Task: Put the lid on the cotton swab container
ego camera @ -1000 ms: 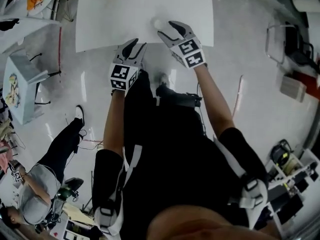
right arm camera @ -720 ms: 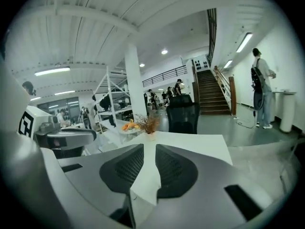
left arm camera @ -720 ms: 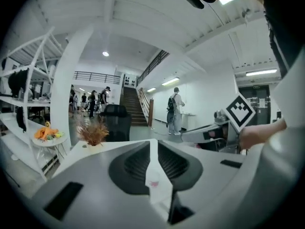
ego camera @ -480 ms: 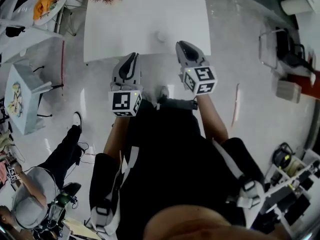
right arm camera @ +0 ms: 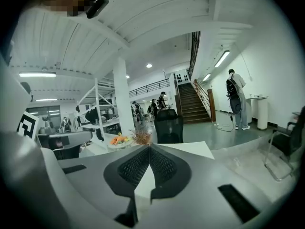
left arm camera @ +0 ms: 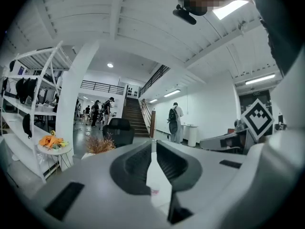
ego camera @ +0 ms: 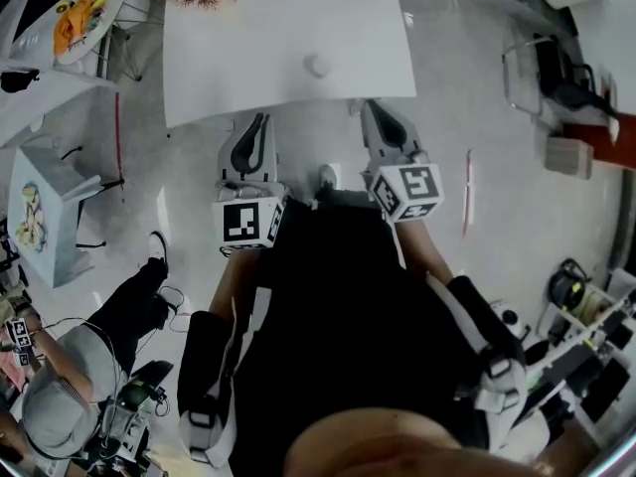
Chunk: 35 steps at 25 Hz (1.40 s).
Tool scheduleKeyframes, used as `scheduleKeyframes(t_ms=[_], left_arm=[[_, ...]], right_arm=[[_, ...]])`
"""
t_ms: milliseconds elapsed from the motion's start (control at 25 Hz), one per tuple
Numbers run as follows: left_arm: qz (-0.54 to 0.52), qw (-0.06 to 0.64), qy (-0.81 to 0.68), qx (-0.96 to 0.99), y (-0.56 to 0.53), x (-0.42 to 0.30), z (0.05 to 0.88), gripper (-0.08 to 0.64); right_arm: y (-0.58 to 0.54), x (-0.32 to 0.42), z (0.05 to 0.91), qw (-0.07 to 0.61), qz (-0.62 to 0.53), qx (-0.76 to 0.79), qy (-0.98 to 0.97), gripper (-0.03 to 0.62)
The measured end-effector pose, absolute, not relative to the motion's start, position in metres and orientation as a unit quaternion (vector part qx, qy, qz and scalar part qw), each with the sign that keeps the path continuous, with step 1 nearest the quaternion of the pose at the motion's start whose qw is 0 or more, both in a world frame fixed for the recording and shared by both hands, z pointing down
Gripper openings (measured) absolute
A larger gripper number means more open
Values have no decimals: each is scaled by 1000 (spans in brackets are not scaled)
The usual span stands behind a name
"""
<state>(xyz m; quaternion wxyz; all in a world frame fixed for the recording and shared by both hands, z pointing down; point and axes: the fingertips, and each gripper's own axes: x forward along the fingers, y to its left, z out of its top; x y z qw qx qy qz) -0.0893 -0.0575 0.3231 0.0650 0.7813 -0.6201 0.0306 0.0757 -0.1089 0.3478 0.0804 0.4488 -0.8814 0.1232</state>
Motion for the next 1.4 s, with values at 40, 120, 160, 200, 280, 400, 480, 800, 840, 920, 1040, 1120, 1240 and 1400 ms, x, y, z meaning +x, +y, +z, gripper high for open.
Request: scheduleKeyframes(t_ms=[40, 120, 160, 200, 280, 400, 480, 800, 840, 920, 1040, 1120, 1240, 1400], left_arm=[[33, 65, -618, 783, -56, -91, 324, 34], [36, 67, -614, 786, -53, -93, 328, 34], [33, 70, -613, 787, -51, -94, 329, 34], [29, 72, -611, 788, -51, -93, 329, 34], [20, 76, -609, 789, -49, -94, 326, 34], [24, 68, -601, 796, -47, -94, 326, 34], [31, 63, -597, 799, -46, -92, 327, 34], [35, 62, -593, 802, -44, -81, 327, 34], [33, 62, -593, 802, -44, -81, 327, 34], [31, 62, -595, 801, -42, -81, 325, 34], [34, 58, -595, 801, -41, -80, 325, 34], [32, 57, -595, 801, -42, -80, 324, 34], [26, 66, -597, 799, -43, -80, 324, 34], [25, 69, -596, 799, -42, -79, 324, 34]], right_arm=[[-105, 74, 345, 79, 119, 451, -881, 8], [-98, 71, 343, 80, 110, 455, -880, 8], [-95, 70, 343, 81, 107, 456, -880, 8], [-93, 69, 344, 81, 106, 458, -879, 8], [-89, 67, 344, 80, 106, 463, -876, 8], [-85, 65, 343, 79, 103, 469, -874, 8], [-82, 66, 342, 77, 102, 470, -873, 8], [-80, 72, 341, 75, 102, 468, -875, 8], [-79, 72, 340, 74, 102, 467, -875, 8], [-78, 72, 339, 73, 102, 466, -876, 8], [-76, 72, 337, 71, 102, 465, -877, 8], [-76, 72, 337, 71, 102, 464, -877, 8], [-77, 71, 338, 73, 103, 462, -878, 8], [-77, 69, 337, 72, 101, 460, -879, 8]])
